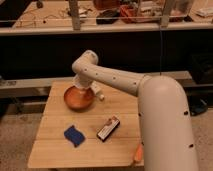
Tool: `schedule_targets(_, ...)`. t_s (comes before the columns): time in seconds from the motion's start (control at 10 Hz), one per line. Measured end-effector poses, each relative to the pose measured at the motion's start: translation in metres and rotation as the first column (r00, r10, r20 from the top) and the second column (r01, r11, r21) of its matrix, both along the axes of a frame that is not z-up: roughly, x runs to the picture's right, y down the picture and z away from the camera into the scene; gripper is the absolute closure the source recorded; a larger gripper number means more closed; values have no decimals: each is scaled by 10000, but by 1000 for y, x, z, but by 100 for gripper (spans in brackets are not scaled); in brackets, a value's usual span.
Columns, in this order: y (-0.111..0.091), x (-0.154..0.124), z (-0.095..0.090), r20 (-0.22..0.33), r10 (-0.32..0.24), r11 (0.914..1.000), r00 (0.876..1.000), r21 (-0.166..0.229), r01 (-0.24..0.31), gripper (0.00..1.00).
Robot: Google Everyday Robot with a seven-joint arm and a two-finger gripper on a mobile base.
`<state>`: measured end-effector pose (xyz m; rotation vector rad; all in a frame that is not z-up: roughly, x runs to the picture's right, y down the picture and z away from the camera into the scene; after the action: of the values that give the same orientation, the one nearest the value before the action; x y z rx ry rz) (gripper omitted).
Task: Place the ceramic cup in the ceramic bowl
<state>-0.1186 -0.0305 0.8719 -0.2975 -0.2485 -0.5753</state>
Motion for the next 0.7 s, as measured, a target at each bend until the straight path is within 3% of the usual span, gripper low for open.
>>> schedule_targets(0.7,4,-3,6,62,-134,9999,9999,13,134,99)
